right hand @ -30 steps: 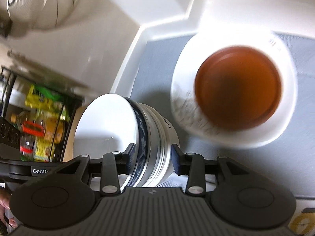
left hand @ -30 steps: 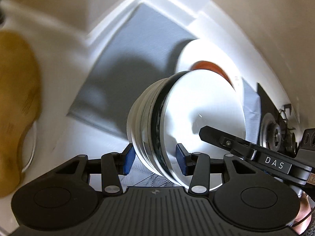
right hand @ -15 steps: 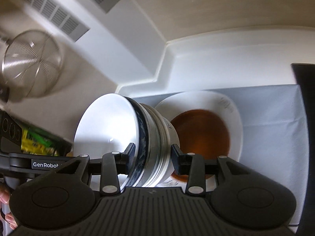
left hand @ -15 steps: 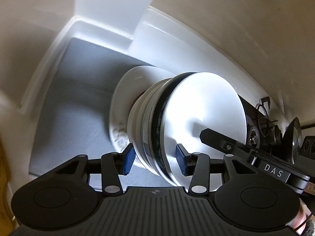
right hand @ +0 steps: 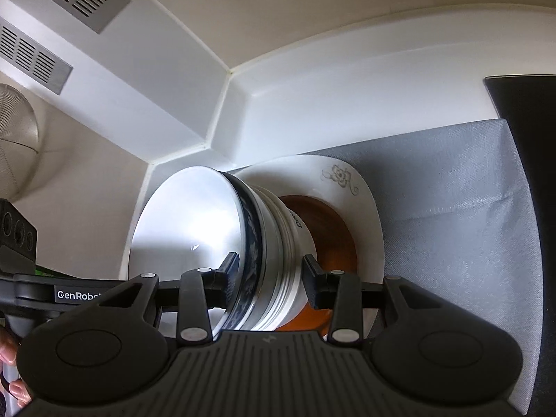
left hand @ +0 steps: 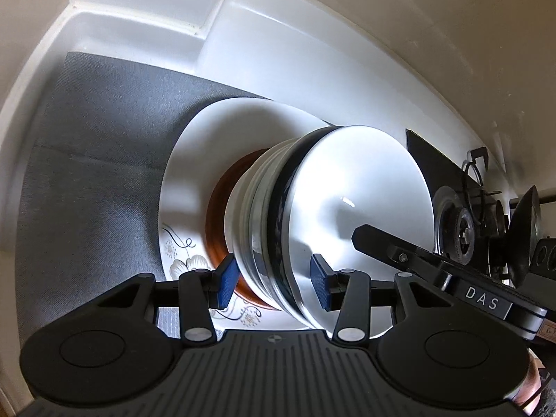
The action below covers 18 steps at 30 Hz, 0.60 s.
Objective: Organize plates and bowls
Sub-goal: 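Lower the bowl stack onto the brown plate and open both grippers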
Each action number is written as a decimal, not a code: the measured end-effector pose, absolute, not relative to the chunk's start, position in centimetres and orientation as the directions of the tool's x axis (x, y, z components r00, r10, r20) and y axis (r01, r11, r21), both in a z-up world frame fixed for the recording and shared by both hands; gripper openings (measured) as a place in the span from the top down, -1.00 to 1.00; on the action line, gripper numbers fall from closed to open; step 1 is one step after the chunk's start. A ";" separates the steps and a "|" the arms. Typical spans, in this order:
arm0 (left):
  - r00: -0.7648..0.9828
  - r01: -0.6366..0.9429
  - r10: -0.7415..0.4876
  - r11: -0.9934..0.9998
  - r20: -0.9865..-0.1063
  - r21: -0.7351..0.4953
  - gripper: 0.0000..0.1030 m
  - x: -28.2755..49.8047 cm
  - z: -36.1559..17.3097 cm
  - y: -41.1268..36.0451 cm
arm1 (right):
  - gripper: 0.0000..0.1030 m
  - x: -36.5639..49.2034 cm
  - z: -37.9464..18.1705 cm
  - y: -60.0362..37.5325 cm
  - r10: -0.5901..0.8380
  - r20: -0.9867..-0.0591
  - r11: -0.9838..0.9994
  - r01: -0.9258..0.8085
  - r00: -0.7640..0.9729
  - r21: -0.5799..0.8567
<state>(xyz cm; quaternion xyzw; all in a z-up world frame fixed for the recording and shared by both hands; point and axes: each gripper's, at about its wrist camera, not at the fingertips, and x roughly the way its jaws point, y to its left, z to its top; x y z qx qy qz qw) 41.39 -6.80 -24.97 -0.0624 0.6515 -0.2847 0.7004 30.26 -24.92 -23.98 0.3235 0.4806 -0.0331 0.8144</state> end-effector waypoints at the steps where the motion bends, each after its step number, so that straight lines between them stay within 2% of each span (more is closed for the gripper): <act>1: -0.016 0.314 -0.483 0.829 -0.876 -0.462 0.08 41.4 -25.2 -6.7 | 0.16 30.3 -24.2 -24.8 0.253 -0.807 0.790 0.367 0.534 0.491; 11: 0.032 0.336 -0.489 0.826 -0.871 -0.452 0.07 40.9 -26.8 -7.2 | 0.13 30.5 -26.5 -24.5 0.228 -0.820 0.792 0.391 0.524 0.470; 14: 0.066 0.346 -0.494 0.826 -0.867 -0.445 0.07 40.5 -26.5 -7.4 | -0.01 30.1 -26.9 -24.9 0.241 -0.802 0.765 0.401 0.547 0.504; 15: 0.083 0.335 -0.500 0.829 -0.862 -0.448 0.01 40.3 -26.3 -7.3 | -0.10 30.0 -26.9 -25.0 0.250 -0.795 0.756 0.402 0.552 0.517; 16: 0.112 0.337 -0.491 0.837 -0.864 -0.432 -0.03 40.0 -25.9 -7.2 | -0.28 29.7 -26.8 -25.0 0.261 -0.786 0.746 0.399 0.561 0.533; 18: 0.198 0.363 -0.432 0.866 -0.880 -0.344 -0.30 38.6 -24.2 -7.1 | -0.44 29.0 -26.0 -24.8 0.256 -0.776 0.745 0.393 0.577 0.539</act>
